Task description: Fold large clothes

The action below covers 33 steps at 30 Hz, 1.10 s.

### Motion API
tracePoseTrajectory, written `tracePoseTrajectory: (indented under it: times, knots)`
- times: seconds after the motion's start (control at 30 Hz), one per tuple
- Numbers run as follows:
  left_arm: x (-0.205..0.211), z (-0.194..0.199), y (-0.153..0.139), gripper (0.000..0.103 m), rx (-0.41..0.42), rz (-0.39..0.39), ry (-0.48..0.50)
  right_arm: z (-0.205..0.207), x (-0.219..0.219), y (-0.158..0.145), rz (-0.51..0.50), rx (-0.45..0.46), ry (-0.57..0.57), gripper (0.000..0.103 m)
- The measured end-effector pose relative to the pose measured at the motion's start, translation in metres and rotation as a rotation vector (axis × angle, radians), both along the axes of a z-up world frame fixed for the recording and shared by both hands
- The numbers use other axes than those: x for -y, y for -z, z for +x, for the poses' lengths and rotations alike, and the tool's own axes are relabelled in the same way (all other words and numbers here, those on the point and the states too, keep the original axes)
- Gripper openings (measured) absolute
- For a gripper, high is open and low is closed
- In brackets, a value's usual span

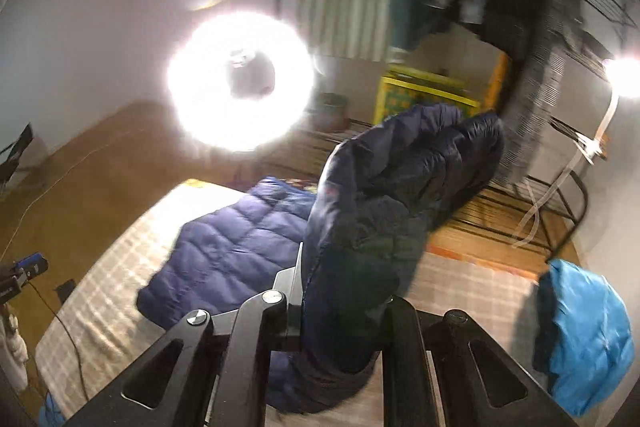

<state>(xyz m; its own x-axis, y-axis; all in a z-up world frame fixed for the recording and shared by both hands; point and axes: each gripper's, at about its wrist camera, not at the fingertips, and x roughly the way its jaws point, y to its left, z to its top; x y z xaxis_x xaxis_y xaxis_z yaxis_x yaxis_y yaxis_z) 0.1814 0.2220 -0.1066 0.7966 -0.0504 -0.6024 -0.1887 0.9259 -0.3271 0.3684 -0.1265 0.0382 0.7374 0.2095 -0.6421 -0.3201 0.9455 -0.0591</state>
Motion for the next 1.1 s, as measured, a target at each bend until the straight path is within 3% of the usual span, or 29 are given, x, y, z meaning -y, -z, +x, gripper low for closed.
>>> tracePoseTrajectory:
  times: [0.13, 0.33, 0.5, 0.67, 0.73, 0.9, 1.1]
  knots:
    - [-0.028, -0.018, 0.001, 0.048, 0.005, -0.024, -0.035, 0.007, -0.060, 0.014, -0.038, -0.006, -0.092, 0.011]
    - [-0.051, -0.028, 0.002, 0.048, -0.009, -0.041, -0.052, 0.016, -0.169, 0.078, -0.169, -0.072, -0.256, 0.011]
    - [-0.057, -0.030, 0.000, 0.048, -0.007, -0.036, -0.065, 0.016, -0.218, 0.138, -0.244, -0.151, -0.340, 0.010]
    - [-0.054, -0.025, 0.001, 0.048, -0.022, -0.024, -0.056, 0.014, -0.235, 0.166, -0.270, -0.177, -0.359, 0.013]
    - [-0.049, -0.023, 0.000, 0.048, -0.022, -0.019, -0.042, 0.014, -0.232, 0.164, -0.248, -0.183, -0.366, 0.027]
    - [-0.037, -0.021, -0.007, 0.048, -0.008, -0.018, -0.011, -0.002, -0.200, 0.125, -0.087, -0.167, -0.399, 0.047]
    - [-0.019, -0.020, -0.023, 0.048, 0.015, -0.021, 0.030, -0.031, -0.135, 0.062, 0.086, -0.130, -0.371, 0.047]
